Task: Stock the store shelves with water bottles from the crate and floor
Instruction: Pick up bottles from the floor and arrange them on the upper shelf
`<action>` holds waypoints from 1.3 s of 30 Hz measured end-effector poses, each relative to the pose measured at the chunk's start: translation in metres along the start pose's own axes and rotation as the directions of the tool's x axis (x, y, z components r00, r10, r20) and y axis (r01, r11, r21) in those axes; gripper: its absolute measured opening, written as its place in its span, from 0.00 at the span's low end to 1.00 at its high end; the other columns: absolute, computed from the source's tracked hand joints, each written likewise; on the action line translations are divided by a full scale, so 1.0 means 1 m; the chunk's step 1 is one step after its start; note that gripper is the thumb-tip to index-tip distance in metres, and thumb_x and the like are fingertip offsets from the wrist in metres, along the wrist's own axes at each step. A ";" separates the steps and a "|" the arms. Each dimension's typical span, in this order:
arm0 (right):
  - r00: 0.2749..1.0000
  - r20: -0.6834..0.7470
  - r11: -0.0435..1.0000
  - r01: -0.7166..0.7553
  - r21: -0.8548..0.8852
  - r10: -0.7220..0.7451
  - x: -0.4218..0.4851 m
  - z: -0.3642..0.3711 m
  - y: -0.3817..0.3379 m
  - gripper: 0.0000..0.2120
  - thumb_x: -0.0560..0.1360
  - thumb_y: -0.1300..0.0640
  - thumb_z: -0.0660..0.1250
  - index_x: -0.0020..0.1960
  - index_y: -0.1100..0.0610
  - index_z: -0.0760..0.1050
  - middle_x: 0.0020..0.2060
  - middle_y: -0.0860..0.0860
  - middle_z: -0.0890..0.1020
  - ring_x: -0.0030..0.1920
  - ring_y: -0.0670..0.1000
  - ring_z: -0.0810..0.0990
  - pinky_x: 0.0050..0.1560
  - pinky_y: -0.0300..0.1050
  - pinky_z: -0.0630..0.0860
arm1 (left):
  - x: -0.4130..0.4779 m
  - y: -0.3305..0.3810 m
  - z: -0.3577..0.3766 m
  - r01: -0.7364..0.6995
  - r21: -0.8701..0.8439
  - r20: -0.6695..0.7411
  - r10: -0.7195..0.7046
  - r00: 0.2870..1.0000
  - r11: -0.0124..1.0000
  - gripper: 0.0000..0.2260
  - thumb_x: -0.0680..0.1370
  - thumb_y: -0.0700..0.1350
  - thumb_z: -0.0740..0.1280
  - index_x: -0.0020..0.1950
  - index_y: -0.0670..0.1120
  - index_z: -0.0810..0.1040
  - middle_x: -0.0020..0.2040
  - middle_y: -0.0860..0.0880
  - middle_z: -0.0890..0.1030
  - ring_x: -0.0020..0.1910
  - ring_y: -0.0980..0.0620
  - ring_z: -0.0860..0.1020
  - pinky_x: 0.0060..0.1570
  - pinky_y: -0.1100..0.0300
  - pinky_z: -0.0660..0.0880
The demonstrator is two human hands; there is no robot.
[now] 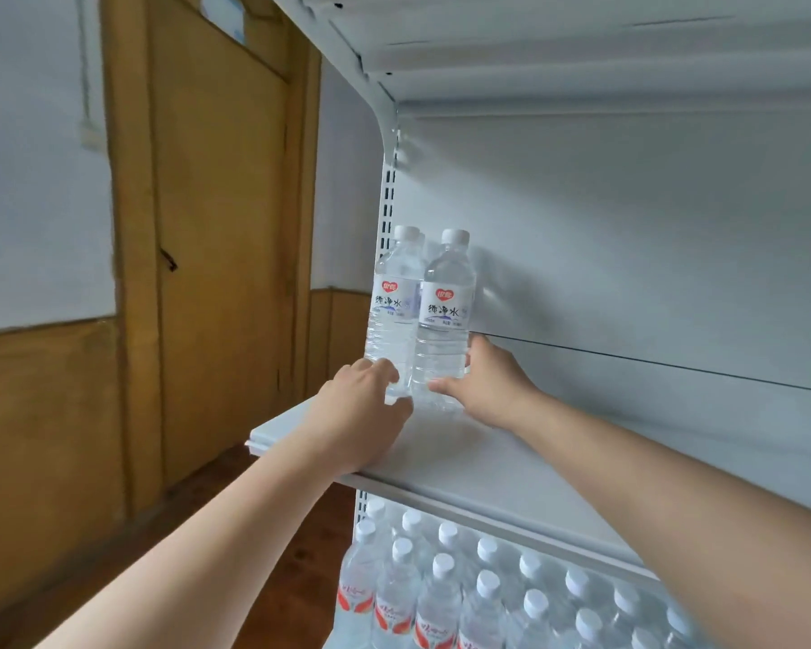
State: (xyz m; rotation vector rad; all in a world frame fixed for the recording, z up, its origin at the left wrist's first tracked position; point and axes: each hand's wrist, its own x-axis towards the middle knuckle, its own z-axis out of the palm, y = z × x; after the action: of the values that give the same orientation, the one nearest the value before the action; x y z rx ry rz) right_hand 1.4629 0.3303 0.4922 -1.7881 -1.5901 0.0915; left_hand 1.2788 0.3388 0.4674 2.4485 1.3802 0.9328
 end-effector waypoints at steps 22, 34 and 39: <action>0.989 -0.098 0.935 0.138 0.327 -0.112 -0.238 -0.059 -0.033 0.12 0.80 0.60 0.68 0.63 0.54 0.78 0.57 0.45 0.83 0.60 0.40 0.80 0.63 0.37 0.75 | -0.139 0.043 0.001 -0.270 -0.640 -0.424 -0.038 0.905 0.719 0.10 0.80 0.36 0.65 0.54 0.50 0.79 0.52 0.57 0.82 0.55 0.58 0.79 0.52 0.69 0.73; 0.686 0.113 0.546 -0.658 0.519 0.719 -0.562 0.034 0.145 0.07 0.81 0.65 0.65 0.53 0.56 0.80 0.44 0.52 0.86 0.44 0.52 0.85 0.41 0.43 0.81 | -0.393 0.073 0.179 0.465 -0.782 0.510 -0.002 0.860 0.415 0.07 0.79 0.28 0.62 0.47 0.35 0.78 0.38 0.50 0.82 0.38 0.51 0.79 0.39 0.64 0.75; 0.488 0.141 0.311 -0.726 0.613 0.861 -0.654 0.029 0.177 0.06 0.81 0.60 0.66 0.56 0.58 0.80 0.42 0.56 0.87 0.42 0.57 0.86 0.46 0.52 0.82 | -0.450 0.124 0.233 0.635 -0.621 0.751 0.116 0.650 0.460 0.05 0.80 0.31 0.62 0.49 0.37 0.77 0.39 0.46 0.81 0.38 0.47 0.78 0.38 0.61 0.75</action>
State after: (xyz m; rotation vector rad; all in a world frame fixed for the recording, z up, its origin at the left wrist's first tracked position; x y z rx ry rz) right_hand 1.4433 -0.2303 0.1106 -1.7722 -0.2402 0.7782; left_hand 1.3387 -0.0657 0.1434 1.3932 0.6806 0.3059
